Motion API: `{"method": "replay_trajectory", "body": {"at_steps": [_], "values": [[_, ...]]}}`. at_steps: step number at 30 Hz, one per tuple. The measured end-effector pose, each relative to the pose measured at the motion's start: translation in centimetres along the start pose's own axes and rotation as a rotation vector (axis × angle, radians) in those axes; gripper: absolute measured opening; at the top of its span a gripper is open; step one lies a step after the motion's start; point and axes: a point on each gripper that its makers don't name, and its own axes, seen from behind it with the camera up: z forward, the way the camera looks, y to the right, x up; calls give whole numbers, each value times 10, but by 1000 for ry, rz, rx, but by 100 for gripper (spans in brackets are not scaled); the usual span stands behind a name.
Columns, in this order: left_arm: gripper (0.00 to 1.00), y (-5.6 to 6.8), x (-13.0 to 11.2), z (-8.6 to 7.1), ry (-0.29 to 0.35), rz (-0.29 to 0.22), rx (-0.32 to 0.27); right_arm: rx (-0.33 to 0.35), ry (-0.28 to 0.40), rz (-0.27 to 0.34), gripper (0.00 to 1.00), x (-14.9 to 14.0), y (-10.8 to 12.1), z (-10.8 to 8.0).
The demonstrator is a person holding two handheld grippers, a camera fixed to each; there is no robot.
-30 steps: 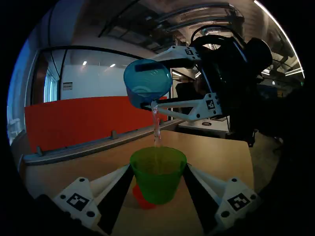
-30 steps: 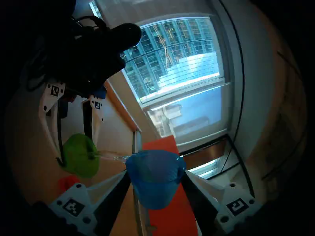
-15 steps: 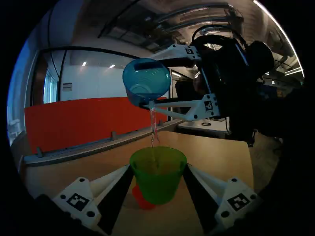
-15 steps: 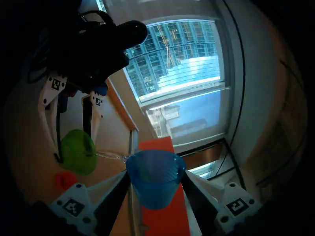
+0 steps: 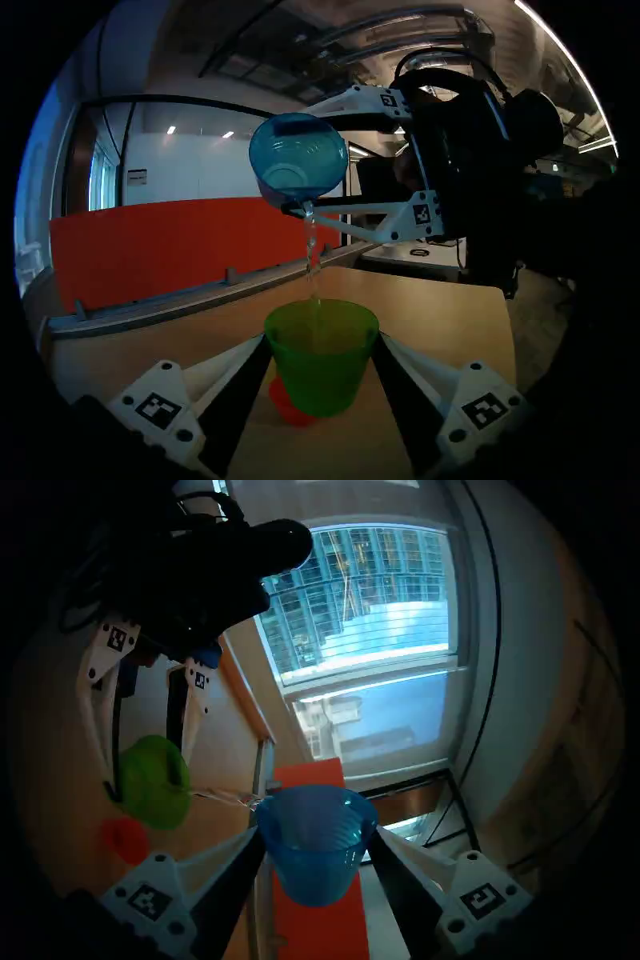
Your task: Pour water
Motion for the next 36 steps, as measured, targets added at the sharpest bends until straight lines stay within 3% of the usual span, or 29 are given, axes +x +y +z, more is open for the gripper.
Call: {"method": "replay_trajectory", "body": {"at_steps": [17,36], "values": [[85,0,-1,0,1,0,-1,-14,-2,-88,88,4,4,2],[85,-1,-1,3,0,0,0,-60,3,-239,89,22,11,10]]}}
